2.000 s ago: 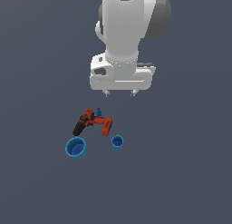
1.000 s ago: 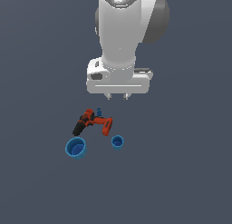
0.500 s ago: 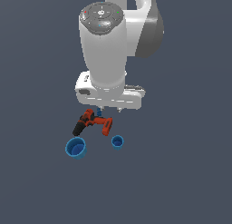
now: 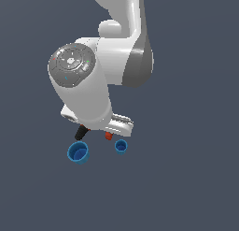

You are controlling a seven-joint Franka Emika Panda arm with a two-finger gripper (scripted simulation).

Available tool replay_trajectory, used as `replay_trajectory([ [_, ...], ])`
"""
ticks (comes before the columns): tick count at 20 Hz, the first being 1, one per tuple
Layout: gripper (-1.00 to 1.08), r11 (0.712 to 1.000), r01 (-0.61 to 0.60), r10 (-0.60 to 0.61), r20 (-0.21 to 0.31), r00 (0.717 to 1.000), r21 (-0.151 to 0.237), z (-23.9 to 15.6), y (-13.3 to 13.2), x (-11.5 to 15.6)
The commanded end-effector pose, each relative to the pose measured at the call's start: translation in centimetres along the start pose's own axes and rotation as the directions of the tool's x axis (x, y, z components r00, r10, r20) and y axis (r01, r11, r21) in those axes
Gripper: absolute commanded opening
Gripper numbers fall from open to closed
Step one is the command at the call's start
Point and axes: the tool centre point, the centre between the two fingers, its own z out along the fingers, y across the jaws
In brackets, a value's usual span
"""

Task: Pick up a designated object from a clutter of objects.

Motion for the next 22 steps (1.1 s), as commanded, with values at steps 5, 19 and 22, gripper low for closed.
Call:
replay_trajectory([
  [5, 0.28, 0.994, -0.105, 0.105, 0.044, 0.994, -0.003, 2.3, 1.8, 3.6],
  [19, 0.28, 0.955, -0.296, 0.298, 0.125, 0.946, -0.035, 8.6, 5.8, 9.1],
  [22, 0.28, 0.946, -0.320, 0.323, 0.136, 0.937, -0.042, 9.6, 6.4, 9.7],
])
